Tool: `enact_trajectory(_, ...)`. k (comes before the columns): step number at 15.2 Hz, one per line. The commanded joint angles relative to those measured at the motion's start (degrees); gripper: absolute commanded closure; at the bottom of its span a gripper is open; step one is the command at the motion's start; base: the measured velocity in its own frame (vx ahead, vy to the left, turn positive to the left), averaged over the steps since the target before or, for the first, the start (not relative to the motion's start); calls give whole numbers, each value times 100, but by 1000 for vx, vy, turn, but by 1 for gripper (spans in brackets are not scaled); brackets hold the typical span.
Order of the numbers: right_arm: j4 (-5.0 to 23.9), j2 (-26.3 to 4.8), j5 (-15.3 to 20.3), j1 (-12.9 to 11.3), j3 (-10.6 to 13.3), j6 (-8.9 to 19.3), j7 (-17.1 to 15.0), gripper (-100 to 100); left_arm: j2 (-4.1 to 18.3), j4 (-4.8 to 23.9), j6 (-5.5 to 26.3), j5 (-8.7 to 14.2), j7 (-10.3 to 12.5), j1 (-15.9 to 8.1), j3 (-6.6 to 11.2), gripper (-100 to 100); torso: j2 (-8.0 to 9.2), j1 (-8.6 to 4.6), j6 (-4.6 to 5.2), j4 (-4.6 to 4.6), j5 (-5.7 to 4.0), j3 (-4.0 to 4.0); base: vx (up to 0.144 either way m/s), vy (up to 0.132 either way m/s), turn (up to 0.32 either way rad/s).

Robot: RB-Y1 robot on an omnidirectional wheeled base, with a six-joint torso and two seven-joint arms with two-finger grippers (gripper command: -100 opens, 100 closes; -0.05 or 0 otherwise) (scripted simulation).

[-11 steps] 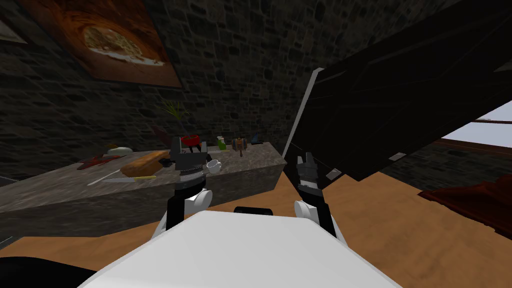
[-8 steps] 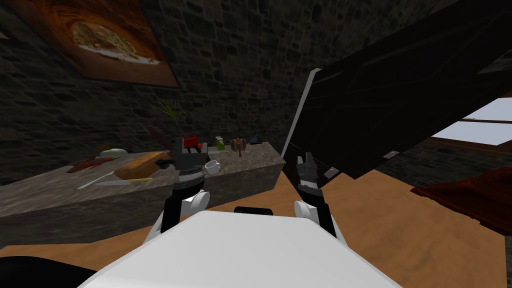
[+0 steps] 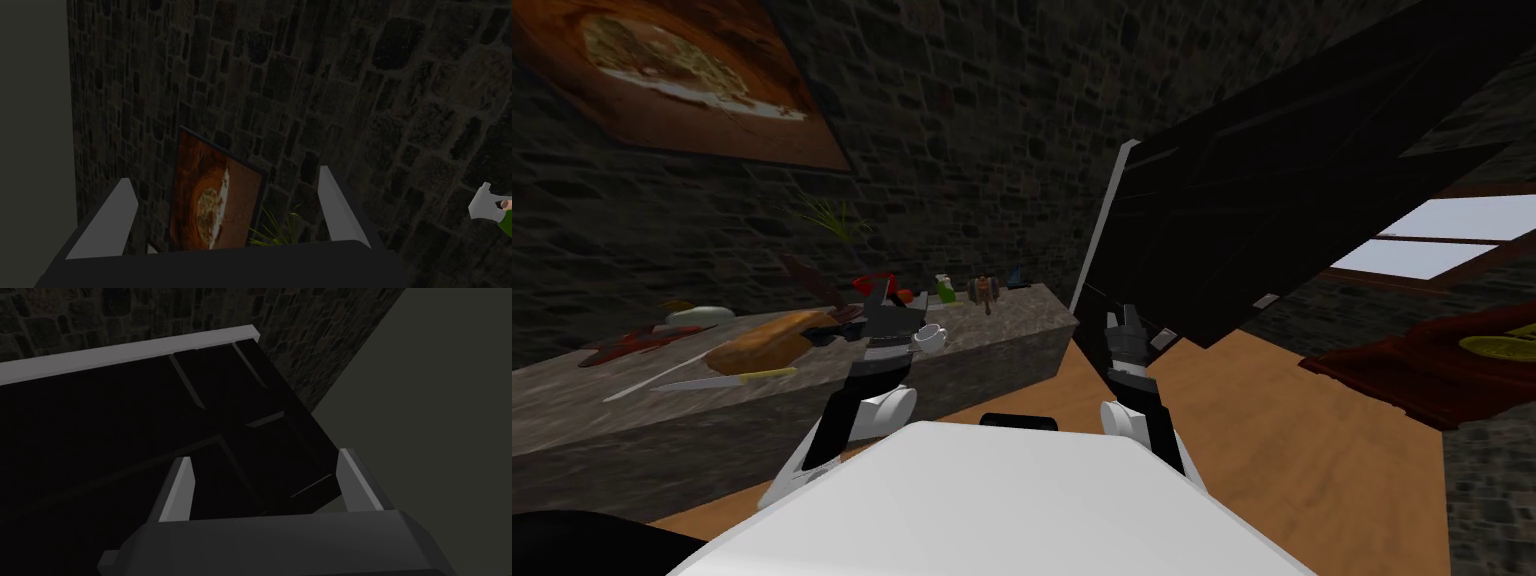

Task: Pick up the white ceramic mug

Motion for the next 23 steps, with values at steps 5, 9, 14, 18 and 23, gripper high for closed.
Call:
enact_trajectory(5, 0, 0, 0, 0, 0, 0, 0, 0, 338, 9, 777, 403, 179, 186, 328, -100, 0, 1, 1, 0, 0, 0, 1, 16, -138)
enact_trajectory(9, 0, 0, 0, 0, 0, 0, 0, 0, 445, 12, 1114, 567, 249, 266, 459, -100, 0, -1, 0, 0, 0, 0, -1, 13, -89)
enact_trajectory(14, 0, 0, 0, 0, 0, 0, 0, 0, 639, 21, 1753, 923, 401, 440, 742, -100, 0, -1, 0, 0, 0, 0, -1, 14, -121)
enact_trajectory(18, 0, 0, 0, 0, 0, 0, 0, 0, 728, 27, 2157, 1113, 482, 534, 894, -100, 1, -1, 0, 0, 0, 1, -2, 14, -113)
enact_trajectory(23, 0, 0, 0, 1, -1, 0, 0, 0, 889, 40, 2746, 1513, 653, 731, 1211, -100, 0, -1, -3, 0, 0, 0, -3, 13, -99)
